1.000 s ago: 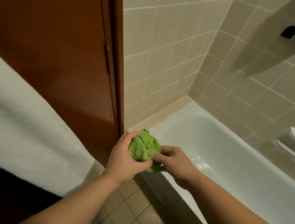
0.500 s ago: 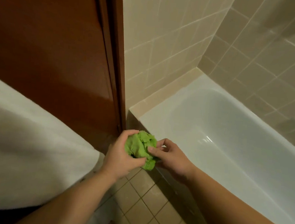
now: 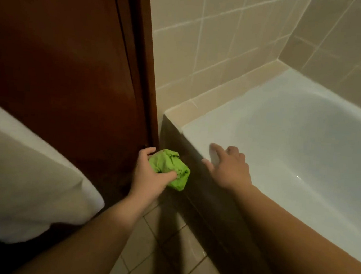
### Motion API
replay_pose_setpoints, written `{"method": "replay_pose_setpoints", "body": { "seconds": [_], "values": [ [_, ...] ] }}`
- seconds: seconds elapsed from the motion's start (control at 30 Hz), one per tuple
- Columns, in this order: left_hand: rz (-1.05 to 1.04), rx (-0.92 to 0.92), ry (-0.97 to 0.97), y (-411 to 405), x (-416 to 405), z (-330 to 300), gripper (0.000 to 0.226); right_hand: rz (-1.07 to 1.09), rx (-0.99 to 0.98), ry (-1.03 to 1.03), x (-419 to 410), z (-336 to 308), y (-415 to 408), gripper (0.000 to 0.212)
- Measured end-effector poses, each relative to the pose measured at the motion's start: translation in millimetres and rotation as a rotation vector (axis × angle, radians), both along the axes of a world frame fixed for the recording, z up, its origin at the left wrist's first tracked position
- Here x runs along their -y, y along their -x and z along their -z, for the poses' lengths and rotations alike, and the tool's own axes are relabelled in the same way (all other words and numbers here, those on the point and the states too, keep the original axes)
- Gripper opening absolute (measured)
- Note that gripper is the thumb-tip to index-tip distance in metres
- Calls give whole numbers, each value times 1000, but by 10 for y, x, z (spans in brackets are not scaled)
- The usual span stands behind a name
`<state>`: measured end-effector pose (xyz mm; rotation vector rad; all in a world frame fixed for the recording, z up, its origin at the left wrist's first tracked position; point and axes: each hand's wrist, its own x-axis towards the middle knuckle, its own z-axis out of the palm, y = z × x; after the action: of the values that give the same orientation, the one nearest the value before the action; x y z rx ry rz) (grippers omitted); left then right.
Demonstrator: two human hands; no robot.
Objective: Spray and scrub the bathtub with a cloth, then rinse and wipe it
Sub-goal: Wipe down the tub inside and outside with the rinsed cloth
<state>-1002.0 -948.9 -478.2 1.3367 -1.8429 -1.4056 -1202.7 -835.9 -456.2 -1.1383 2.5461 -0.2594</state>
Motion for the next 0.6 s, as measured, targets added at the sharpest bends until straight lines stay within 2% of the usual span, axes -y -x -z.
{"method": "replay_pose_setpoints", "body": {
  "seconds": [0.13,0.37,0.6],
  "values": [
    [-106,-97,43,402,225,431,70,30,-49,49,92,225,72,67],
    [-299,-362,163,932,375,850,61,47,-169,94,87,375,54,66],
    [-210,-361,82,1002,160,920,47,37,-235,57,108,373,10,69]
  ]
}}
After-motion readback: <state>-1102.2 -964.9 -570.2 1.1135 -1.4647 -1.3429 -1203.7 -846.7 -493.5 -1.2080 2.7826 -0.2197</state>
